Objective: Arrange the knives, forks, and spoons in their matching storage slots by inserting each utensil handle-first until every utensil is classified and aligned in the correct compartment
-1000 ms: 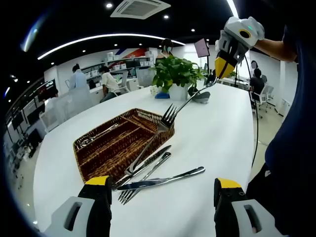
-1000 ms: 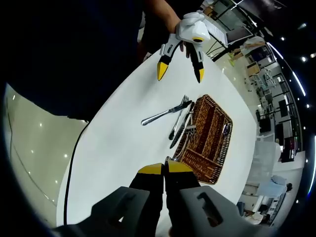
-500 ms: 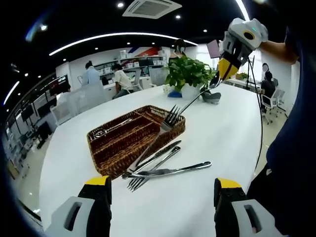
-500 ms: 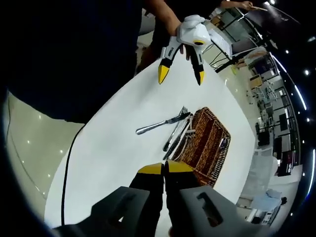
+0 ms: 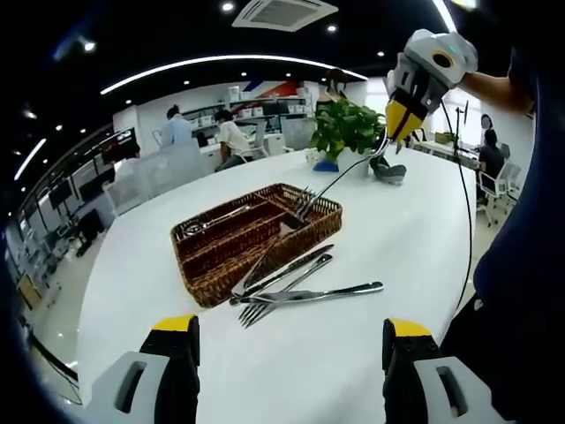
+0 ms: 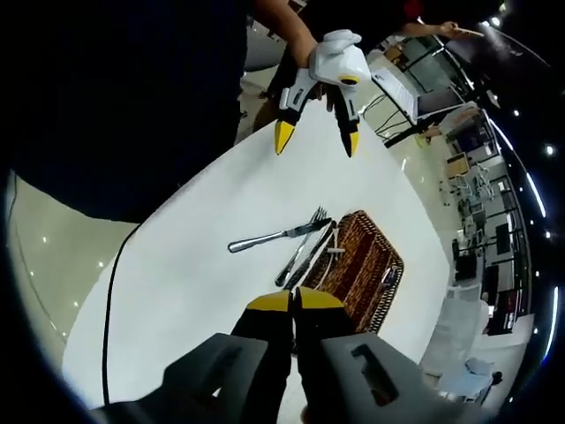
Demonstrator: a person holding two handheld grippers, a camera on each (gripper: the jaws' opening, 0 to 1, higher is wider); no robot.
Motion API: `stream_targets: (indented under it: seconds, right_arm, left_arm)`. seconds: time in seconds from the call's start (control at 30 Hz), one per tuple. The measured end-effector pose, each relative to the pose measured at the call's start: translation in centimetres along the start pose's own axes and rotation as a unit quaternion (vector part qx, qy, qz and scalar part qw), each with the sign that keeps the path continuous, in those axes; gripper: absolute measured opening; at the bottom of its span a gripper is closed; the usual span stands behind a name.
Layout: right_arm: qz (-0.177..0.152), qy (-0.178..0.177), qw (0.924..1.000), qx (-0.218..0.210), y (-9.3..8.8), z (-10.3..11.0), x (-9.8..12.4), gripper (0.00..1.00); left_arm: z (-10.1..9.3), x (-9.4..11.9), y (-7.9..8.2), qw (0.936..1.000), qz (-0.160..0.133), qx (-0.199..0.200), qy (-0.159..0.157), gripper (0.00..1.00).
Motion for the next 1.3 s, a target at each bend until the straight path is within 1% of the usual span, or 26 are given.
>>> stream_targets:
  seconds: [0.17,0.43,0.73,0.87,1.0,1.3]
  right_arm:
    - [0.003,0.003,1.0,0.0,-0.4,0.2,-0.2,0.0]
    - [0.009,0.004,0.9999,-0.002,-0.4,0.6,0.1,0.0]
    - [0.018,0.01,0.9998,-0.006,-0.6,1.3,-0.1,0.0]
    - [0.018,0.006,0.9998,-0.008,-0.7,0.9,0.1,0.0]
    - [0.019,0.003,0.9998,-0.007,-0.7,0.5,0.0,0.0]
    - [0.023,-0.002,0.9997,0.0,-1.3,-0.9,-0.7,0.0]
  left_arm:
    - [-0.3,0.0,-0.1,1.0,-0.001,0.004,0.001,0.89]
    - [-0.8,-0.2,-0.5,1.0,0.003,0.005,-0.006,0.88]
    - [-0.8,-0.3,-0.2,1.0,-0.004,0.004,-0.006,0.88]
    - [-0.6,0.0,-0.1,1.0,-0.004,0.001,-0.005,0.89]
    - [-0.4,0.3,0.1,0.9999,-0.011,0.002,-0.003,0.89]
    - [0.0,0.6,0.2,0.9999,-0.012,0.006,0.001,0.89]
Point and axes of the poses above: the point that each gripper's makers call its tool centre point, and the gripper's own axes: x roughly backward along the fingers, z roughly to its left, y roughly out of its top, the point moved 7 cm from there along x, roughly backward along the fingers, and after that the axes turned 7 degrees about x, right-handed, at the moved point
